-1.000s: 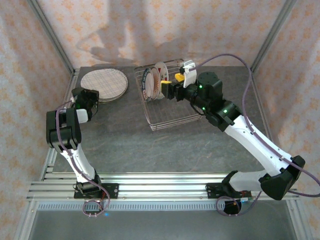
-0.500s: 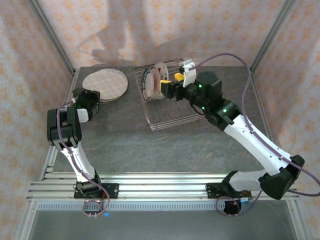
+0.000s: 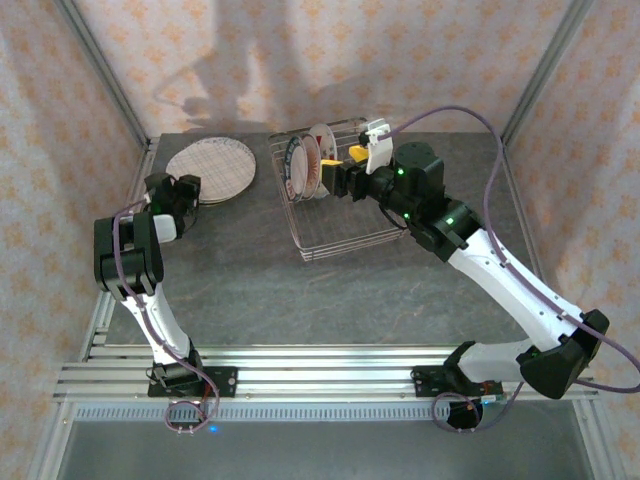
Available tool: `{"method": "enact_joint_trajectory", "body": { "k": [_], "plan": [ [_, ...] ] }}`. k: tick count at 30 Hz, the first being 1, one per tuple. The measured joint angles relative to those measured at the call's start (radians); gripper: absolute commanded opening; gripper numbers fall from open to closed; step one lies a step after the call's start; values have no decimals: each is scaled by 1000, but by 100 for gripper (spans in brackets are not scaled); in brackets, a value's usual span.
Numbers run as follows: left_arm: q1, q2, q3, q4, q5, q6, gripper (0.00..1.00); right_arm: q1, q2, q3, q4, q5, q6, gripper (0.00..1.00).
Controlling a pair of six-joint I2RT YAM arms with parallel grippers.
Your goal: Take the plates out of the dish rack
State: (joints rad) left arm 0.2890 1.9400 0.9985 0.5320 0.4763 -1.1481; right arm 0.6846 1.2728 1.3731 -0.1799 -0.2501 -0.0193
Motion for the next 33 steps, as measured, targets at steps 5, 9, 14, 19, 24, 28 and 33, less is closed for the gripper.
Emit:
{"method": "enact_joint_trajectory", "body": {
  "k": [5, 9, 14, 19, 24, 28, 33],
  "plan": [
    [0, 0, 23, -66, 4, 10, 49, 0, 0, 0, -3, 4, 1, 74],
    [0, 0, 52, -124, 6, 25, 52, 0, 0, 0, -7, 8, 5, 74],
    [0, -8, 87, -216, 6, 45, 53, 0, 0, 0, -7, 8, 11, 74],
    [0, -10, 140, -325, 3, 71, 54, 0, 0, 0, -7, 8, 16, 73],
    [0, -10, 183, -424, -4, 100, 54, 0, 0, 0, -7, 11, 19, 74],
    [0, -10, 210, -479, -10, 111, 54, 0, 0, 0, -7, 11, 19, 74],
    [0, -9, 247, -546, -13, 129, 55, 0, 0, 0, -7, 11, 19, 74]
  ]
}}
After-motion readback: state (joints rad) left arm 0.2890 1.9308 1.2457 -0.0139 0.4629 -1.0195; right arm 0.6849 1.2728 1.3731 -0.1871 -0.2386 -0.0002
